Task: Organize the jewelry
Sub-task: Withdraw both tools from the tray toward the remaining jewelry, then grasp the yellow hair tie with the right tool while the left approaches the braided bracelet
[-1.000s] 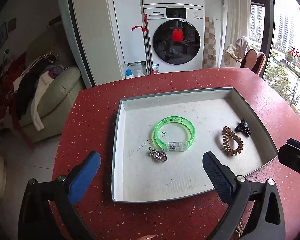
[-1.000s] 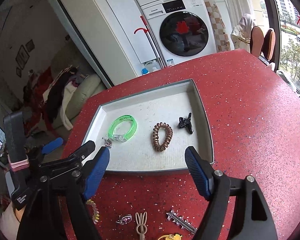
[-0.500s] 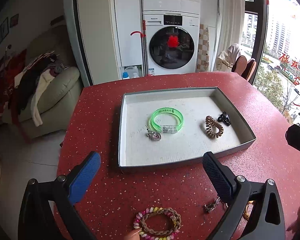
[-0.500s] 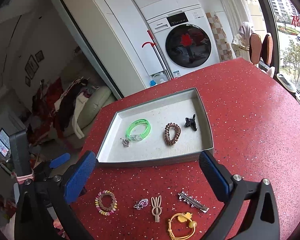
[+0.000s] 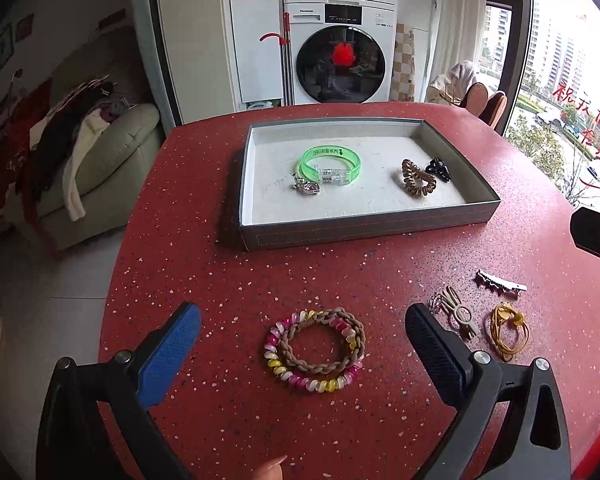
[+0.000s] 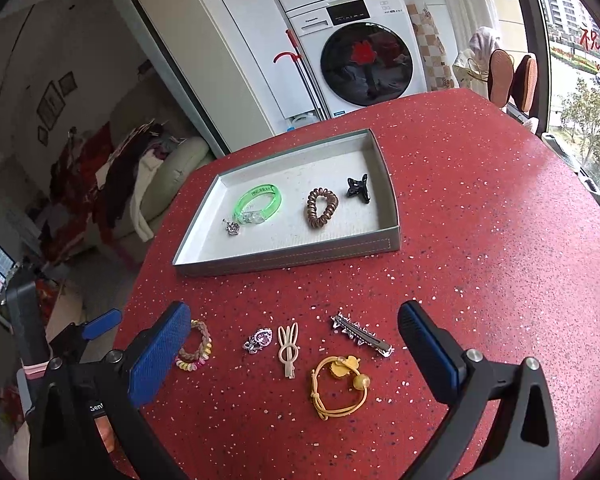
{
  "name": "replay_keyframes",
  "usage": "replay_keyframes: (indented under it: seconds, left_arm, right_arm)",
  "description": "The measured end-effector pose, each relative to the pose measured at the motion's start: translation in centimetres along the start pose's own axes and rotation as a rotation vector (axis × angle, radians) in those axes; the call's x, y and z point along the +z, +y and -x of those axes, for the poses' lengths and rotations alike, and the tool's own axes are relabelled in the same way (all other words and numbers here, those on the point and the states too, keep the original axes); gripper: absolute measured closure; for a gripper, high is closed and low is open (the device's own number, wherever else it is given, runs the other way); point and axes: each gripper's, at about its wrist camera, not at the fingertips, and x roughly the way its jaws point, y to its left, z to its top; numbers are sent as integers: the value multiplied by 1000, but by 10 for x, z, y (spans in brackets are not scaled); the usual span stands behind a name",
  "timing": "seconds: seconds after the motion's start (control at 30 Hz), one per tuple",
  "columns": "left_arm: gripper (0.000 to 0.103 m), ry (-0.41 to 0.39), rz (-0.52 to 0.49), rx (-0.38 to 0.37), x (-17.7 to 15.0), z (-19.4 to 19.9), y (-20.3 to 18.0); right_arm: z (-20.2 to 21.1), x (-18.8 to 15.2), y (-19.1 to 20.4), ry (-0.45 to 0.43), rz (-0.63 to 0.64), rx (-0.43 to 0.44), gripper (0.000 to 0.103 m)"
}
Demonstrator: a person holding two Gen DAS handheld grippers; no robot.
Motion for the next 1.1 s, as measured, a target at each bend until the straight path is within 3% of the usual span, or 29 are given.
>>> replay_keyframes:
  seconds: [0.5, 0.93, 1.1]
  left_arm:
    - [0, 116, 154, 9, -56, -16, 30]
    - [0, 125, 181, 60, -51, -30, 43]
    - [0, 142, 205, 51, -49, -36, 49]
  right_arm:
    - [-14, -67, -23, 135, -21, -89, 0]
    - [-18, -69, -30, 142, -10, -162, 0]
    - [-21, -61, -30, 135, 5, -183, 11]
